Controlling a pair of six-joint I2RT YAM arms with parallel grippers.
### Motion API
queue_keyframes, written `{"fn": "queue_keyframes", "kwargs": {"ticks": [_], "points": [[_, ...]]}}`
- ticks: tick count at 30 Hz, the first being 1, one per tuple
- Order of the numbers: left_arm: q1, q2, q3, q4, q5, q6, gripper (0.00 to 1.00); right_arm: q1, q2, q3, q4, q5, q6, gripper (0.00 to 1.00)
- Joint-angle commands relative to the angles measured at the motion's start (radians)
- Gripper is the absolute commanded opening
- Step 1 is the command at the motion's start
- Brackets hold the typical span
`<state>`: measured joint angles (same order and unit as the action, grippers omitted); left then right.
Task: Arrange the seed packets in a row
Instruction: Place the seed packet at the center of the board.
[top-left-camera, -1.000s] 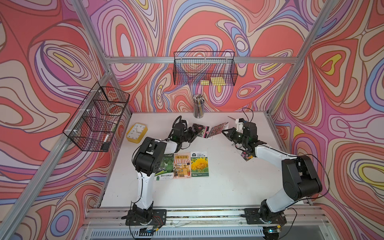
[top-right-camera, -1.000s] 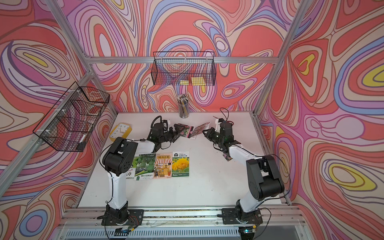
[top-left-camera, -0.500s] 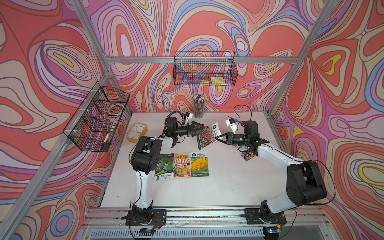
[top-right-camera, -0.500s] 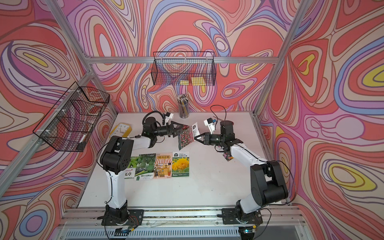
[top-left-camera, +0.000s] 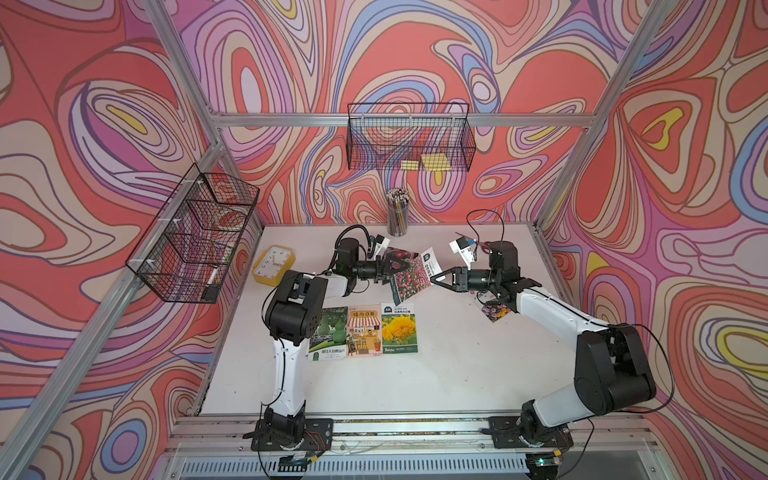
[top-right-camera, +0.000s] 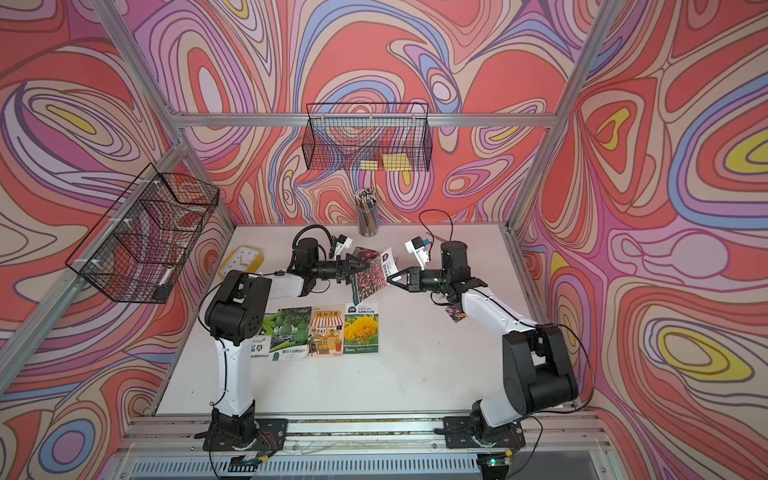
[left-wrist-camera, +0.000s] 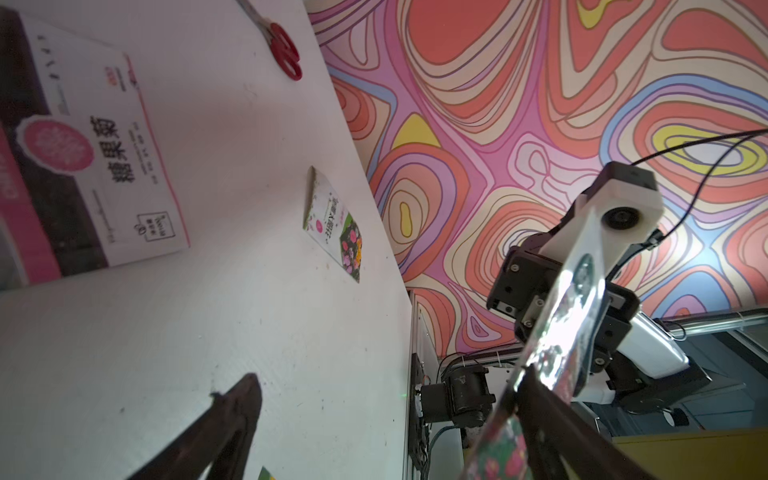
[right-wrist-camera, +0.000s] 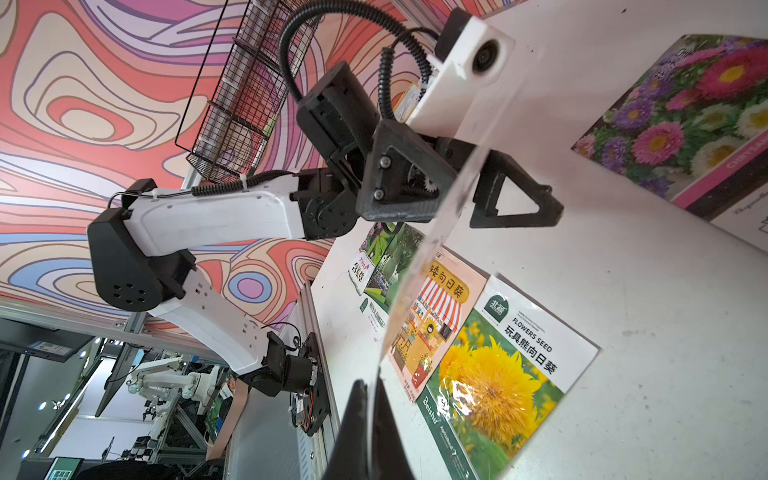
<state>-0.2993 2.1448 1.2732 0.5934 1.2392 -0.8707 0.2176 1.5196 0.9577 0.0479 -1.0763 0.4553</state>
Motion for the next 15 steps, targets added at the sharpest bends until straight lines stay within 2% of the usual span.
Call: {"fn": "queue_keyframes", "kwargs": {"ticks": [1, 4, 6, 8, 11, 13, 15], "points": [[-0.022, -0.065, 0.054, -0.294, -0.013, 0.251, 0.96, 0.002, 0.024, -0.004, -0.011, -0.014, -0.028, 0.00], [-0.025, -0.064, 0.028, -0.152, 0.019, 0.147, 0.94, 0.001, 0.041, 0.006, -0.007, -0.017, -0.029, 0.00], [-0.026, -0.062, 0.001, 0.004, 0.046, 0.029, 0.93, -0.002, 0.043, 0.007, -0.011, -0.017, -0.036, 0.00], [-0.026, -0.041, -0.021, 0.296, 0.087, -0.179, 0.91, -0.008, 0.049, 0.007, -0.018, -0.015, -0.043, 0.00], [-0.026, 0.028, 0.000, 0.695, 0.122, -0.508, 0.79, -0.023, 0.063, 0.007, -0.031, -0.008, -0.052, 0.00], [-0.029, 0.047, 0.016, 0.730, 0.137, -0.552, 0.64, -0.035, 0.066, 0.009, -0.037, -0.002, -0.058, 0.00], [-0.032, 0.046, 0.009, 0.728, 0.143, -0.546, 0.56, -0.046, 0.068, 0.010, -0.039, 0.004, -0.059, 0.00]]}}
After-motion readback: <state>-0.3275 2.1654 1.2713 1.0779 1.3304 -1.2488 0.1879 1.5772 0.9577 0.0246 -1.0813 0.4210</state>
